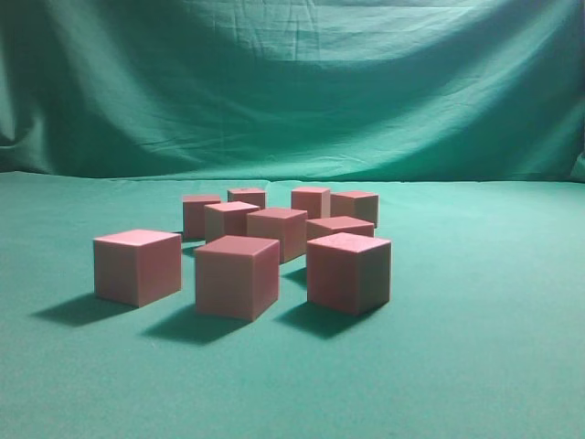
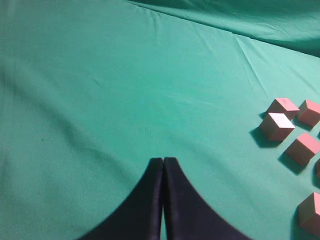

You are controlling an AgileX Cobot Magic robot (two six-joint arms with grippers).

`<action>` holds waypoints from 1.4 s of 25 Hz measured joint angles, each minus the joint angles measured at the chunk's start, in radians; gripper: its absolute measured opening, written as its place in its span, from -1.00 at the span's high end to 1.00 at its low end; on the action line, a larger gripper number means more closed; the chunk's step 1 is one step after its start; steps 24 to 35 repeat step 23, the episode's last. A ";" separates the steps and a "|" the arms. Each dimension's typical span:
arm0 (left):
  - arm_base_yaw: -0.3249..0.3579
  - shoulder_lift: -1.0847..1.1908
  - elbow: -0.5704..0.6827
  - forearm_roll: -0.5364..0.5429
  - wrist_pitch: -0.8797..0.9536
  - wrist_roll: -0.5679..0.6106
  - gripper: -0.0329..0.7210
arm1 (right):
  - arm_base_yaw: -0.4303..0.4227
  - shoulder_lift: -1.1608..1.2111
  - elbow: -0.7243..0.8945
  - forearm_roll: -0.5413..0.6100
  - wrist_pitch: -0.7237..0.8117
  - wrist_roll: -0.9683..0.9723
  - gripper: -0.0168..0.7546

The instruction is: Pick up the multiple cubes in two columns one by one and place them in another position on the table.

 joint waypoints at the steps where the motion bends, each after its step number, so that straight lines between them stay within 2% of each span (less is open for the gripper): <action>1: 0.000 0.000 0.000 0.000 0.000 0.000 0.91 | 0.000 0.000 0.000 0.000 0.020 0.000 0.96; 6: 0.000 0.000 0.000 0.000 0.000 0.000 0.91 | 0.000 -0.001 0.000 0.002 0.059 0.002 0.96; 14: 0.000 0.000 0.000 0.000 0.000 0.000 0.91 | 0.000 -0.001 0.000 0.083 0.080 0.034 0.96; 35: 0.000 0.000 0.000 0.000 0.000 0.000 0.91 | 0.000 -0.001 -0.002 0.088 0.084 0.033 0.96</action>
